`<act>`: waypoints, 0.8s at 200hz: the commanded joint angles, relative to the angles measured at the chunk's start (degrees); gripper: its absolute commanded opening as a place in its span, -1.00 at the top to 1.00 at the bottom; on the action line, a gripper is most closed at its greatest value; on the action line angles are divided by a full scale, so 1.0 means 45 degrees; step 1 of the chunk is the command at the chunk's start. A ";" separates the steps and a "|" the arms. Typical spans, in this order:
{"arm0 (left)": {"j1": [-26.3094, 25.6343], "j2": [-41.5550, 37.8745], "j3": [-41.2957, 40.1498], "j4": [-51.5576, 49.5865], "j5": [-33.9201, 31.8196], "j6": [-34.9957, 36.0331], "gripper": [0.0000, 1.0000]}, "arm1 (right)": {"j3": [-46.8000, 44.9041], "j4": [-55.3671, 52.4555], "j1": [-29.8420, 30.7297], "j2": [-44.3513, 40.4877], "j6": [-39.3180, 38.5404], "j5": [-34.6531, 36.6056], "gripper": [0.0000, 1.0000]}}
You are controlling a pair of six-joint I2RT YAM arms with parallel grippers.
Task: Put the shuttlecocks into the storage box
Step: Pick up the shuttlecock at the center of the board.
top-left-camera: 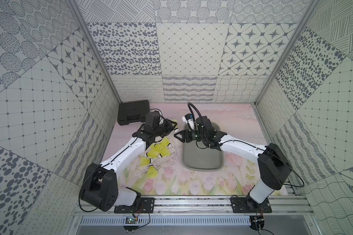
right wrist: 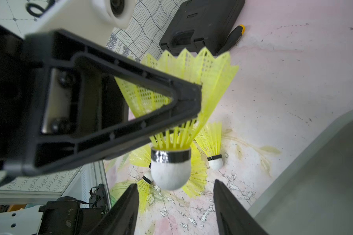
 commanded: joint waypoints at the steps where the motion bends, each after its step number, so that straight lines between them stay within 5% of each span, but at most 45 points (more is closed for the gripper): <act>1: -0.0080 -0.0161 -0.0091 0.0752 -0.0238 -0.0244 0.40 | 0.0513 0.0777 0.0053 0.0295 0.0165 -0.0207 -0.17; 93: -0.0139 -0.0090 -0.0264 0.1028 -0.0159 -0.0421 0.38 | 0.0664 0.0703 0.0072 0.0446 0.0186 0.0197 0.52; 160: -0.0135 -0.0491 -0.0152 0.0315 -0.0406 0.0306 -0.19 | -0.0025 0.0263 -0.0024 -0.0109 -0.0470 0.1015 0.65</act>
